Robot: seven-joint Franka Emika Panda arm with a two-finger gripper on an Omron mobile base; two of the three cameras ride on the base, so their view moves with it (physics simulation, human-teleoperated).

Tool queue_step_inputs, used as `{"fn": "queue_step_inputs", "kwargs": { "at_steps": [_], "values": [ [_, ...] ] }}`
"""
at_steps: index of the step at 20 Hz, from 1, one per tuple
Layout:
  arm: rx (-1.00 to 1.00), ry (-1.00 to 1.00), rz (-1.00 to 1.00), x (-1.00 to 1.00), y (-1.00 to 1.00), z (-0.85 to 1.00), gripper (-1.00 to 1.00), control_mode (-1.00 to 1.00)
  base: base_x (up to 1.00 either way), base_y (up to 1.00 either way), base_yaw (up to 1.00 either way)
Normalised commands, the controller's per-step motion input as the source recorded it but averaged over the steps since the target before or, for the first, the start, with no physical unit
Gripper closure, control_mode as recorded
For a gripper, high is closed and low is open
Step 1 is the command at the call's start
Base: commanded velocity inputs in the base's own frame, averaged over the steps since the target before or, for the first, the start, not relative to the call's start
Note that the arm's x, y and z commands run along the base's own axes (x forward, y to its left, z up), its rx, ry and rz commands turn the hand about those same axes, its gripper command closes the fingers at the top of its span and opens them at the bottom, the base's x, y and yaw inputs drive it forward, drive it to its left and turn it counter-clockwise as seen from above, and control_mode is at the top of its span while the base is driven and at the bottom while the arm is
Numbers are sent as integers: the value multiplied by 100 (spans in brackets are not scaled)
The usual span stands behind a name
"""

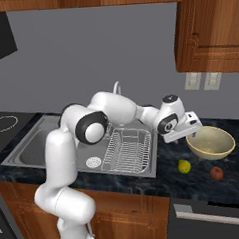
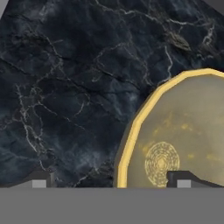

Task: Remove the apple and pear from the sink. Then move the bowl and cup from the counter to the sink for washing.

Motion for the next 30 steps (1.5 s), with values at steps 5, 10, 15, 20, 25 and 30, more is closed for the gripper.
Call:
{"fn": "queue_step_inputs", "kwargs": {
  "at_steps": [5,10,15,20,25,30],
  "values": [
    [0,0,-4,18,-8,-10,-100,-100,0,0,0],
    [0,0,-4,20,-10,-8,-100,-100,0,0,0],
    [0,0,-3,21,-11,-6,-100,-100,0,0,0],
    [0,0,-3,6,-14,-7,-100,-100,0,0,0],
    [0,0,-5,0,-4,-9,100,-100,0,0,0],
    [0,0,-6,-1,-3,-7,100,-100,0,0,0]
  ]
}}
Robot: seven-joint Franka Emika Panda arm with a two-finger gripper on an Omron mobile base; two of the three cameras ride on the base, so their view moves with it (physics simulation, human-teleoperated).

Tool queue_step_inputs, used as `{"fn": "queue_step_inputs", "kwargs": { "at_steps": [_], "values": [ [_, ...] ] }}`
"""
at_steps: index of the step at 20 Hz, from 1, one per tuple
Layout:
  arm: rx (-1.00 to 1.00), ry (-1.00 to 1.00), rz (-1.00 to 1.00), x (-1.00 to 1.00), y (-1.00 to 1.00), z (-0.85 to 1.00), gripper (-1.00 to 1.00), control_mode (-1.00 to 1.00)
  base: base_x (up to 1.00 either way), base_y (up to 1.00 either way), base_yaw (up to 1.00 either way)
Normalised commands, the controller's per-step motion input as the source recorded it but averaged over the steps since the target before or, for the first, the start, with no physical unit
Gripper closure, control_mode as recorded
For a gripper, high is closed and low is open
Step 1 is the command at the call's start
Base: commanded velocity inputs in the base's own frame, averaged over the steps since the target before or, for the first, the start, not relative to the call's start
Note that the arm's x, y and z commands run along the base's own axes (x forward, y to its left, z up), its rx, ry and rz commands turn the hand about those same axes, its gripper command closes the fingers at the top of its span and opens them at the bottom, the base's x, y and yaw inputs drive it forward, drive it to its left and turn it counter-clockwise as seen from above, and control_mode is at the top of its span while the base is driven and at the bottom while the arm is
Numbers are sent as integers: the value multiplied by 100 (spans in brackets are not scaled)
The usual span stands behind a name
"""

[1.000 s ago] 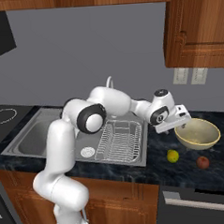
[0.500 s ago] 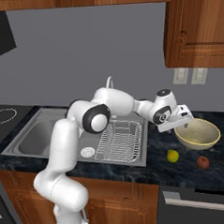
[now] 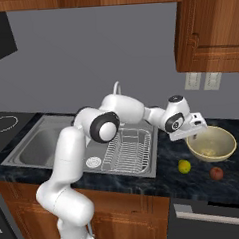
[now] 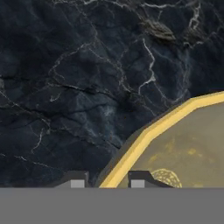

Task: Remove the apple and pear from the sink. Then move the bowl and cup from the counter to the sink for washing.

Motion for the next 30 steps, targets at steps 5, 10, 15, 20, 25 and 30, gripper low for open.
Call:
{"fn": "queue_step_inputs", "kwargs": {
  "at_steps": [5,10,15,20,25,30],
  "values": [
    [0,3,-5,0,0,-7,100,-100,0,0,0],
    [0,2,0,0,0,0,100,-100,0,0,0],
    [0,1,0,0,1,22,100,-100,0,0,0],
    [0,0,0,-1,0,41,100,-100,0,0,0],
    [-2,-1,0,-3,1,46,100,-100,0,0,0],
    [-2,-1,0,-16,11,44,100,-100,0,0,0]
  ]
}}
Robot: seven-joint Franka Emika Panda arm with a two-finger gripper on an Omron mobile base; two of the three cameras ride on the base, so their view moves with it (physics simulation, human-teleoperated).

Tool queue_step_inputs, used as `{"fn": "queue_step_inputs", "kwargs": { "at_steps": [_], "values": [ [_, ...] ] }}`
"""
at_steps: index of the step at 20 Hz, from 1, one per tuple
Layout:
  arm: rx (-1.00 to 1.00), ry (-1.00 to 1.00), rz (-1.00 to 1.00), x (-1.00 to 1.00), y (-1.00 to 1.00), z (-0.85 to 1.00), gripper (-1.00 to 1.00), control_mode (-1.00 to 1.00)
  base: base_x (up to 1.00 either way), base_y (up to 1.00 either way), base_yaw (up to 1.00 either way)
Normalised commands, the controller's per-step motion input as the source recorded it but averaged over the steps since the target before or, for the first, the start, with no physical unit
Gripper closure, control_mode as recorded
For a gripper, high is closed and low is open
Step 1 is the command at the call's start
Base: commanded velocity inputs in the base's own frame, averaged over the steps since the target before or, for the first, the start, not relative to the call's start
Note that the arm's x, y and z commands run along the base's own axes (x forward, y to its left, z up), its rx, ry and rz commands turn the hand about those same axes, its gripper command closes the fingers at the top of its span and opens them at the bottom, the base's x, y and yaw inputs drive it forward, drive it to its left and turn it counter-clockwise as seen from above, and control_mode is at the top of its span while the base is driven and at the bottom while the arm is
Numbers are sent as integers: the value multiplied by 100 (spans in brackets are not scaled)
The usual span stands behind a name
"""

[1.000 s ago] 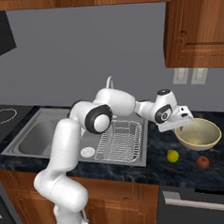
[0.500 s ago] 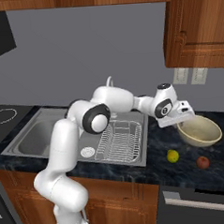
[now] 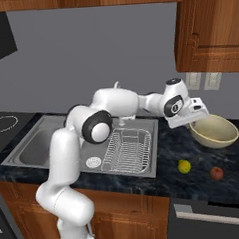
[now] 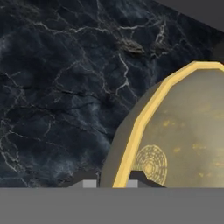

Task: Remove the apple and pear from the sink. Then move the bowl and cup from the counter to the sink for washing.

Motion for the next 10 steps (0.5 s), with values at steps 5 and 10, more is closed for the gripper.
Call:
{"fn": "queue_step_inputs", "kwargs": {
  "at_steps": [5,10],
  "values": [
    [0,0,3,-18,14,41,100,-100,0,0,0],
    [0,0,10,-26,21,36,100,-100,0,0,0]
  ]
}}
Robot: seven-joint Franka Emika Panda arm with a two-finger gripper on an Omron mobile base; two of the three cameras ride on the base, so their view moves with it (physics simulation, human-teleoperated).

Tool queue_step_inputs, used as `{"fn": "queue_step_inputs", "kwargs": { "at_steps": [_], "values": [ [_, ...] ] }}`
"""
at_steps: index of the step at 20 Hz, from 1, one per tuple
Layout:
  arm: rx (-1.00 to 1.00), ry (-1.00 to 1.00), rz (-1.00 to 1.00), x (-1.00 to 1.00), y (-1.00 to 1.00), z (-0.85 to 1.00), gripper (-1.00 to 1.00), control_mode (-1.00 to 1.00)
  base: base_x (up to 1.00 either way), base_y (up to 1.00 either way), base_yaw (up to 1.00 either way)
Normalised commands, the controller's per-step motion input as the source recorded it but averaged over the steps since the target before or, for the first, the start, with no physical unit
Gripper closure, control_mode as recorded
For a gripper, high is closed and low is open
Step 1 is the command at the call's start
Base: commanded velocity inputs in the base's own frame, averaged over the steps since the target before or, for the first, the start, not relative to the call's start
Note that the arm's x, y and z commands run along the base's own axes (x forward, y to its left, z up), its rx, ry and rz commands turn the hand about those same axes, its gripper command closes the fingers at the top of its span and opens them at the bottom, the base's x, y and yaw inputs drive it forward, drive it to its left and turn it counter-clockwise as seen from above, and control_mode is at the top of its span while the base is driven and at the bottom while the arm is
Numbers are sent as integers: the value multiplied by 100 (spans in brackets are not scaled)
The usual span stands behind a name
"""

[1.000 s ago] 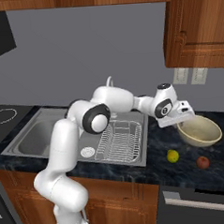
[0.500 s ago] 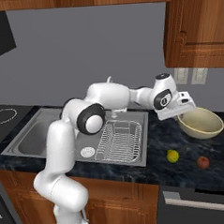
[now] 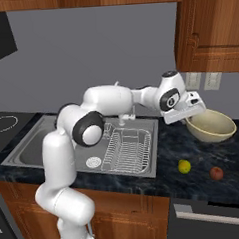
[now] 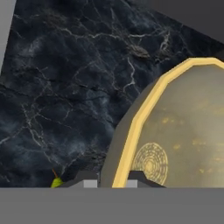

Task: Remove the apple and pear from the sink. Then move the bowl and cup from the counter to the sink for washing.

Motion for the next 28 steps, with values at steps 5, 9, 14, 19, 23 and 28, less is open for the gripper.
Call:
{"fn": "queue_step_inputs", "kwargs": {
  "at_steps": [5,9,14,19,23,28],
  "values": [
    [0,0,18,-30,26,30,100,-100,0,0,0],
    [0,-3,21,-35,23,28,100,-100,0,0,0],
    [0,-8,21,-41,18,25,100,-100,0,0,0],
    [0,-9,19,-44,18,23,100,-100,0,0,0],
    [0,-4,18,-41,20,23,100,-100,0,0,0],
    [0,0,19,-36,24,19,100,-100,0,0,0]
  ]
}}
